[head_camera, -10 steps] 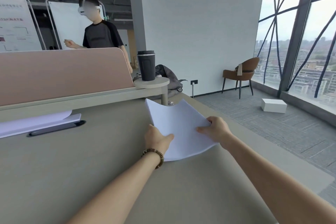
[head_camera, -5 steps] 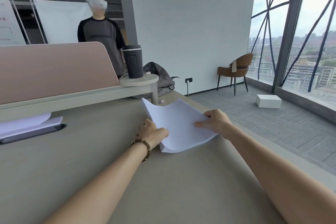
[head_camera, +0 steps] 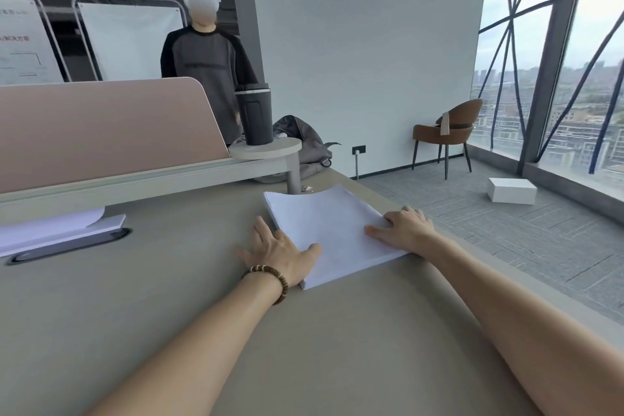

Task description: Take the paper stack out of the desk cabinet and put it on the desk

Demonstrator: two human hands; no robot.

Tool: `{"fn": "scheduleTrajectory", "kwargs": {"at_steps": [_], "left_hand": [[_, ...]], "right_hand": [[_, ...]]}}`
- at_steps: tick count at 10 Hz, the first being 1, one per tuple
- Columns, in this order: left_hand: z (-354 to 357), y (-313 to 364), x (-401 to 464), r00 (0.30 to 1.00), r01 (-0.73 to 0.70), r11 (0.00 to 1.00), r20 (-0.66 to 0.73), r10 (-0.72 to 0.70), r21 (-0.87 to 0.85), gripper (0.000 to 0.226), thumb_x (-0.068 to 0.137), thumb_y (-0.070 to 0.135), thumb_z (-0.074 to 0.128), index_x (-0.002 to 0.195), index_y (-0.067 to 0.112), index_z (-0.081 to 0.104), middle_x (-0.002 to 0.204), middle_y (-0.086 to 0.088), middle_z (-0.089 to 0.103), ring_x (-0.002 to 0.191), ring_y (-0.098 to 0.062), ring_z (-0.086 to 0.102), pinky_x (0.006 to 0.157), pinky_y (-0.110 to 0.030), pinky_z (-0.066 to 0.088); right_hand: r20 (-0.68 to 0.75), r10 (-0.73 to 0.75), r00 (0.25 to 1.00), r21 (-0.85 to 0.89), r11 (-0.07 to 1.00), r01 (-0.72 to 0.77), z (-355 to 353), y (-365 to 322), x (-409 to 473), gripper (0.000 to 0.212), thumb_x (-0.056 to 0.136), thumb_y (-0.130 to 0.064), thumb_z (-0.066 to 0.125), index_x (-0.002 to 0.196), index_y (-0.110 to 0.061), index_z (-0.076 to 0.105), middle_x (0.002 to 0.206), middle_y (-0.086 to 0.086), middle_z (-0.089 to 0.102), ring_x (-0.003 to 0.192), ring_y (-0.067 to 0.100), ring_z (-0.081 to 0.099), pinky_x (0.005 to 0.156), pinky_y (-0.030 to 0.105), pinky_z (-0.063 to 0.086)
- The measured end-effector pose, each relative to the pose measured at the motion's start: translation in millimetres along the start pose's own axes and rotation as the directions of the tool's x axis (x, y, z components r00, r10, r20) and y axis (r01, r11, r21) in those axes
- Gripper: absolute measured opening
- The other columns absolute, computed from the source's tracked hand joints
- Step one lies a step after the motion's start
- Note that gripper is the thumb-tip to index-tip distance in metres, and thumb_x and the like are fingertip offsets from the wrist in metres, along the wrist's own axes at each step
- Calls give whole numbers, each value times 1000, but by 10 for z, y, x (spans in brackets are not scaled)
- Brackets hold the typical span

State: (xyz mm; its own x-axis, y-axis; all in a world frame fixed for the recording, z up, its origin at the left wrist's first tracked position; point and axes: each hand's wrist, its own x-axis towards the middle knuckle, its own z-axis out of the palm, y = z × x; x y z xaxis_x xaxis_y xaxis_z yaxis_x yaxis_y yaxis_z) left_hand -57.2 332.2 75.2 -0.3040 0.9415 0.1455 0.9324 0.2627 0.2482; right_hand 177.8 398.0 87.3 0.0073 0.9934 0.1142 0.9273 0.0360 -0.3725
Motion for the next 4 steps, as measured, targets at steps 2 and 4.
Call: {"fn": "scheduleTrajectory", "kwargs": {"at_steps": [2, 4], "left_hand": [[-92, 36, -62, 995, -27, 1000, -96, 27, 5, 102, 74, 83, 24, 144, 10, 39, 162, -14, 2, 148, -29, -6, 113, -63, 10], [-348, 22, -189, 981, -122, 993, -151, 119, -5, 91, 73, 80, 25, 135, 14, 42, 151, -14, 25, 141, -33, 15, 107, -59, 24]], "right_hand": [[-52, -45, 998, -147, 988, 37, -48, -63, -137, 70, 85, -73, 40, 130, -23, 59, 134, 11, 51, 129, 32, 43, 103, 45, 31], [-116, -86, 989, -58, 995, 80, -257, -239, -452, 71, 88, -69, 41, 142, -23, 49, 143, 11, 47, 133, 32, 40, 108, 46, 29]]}}
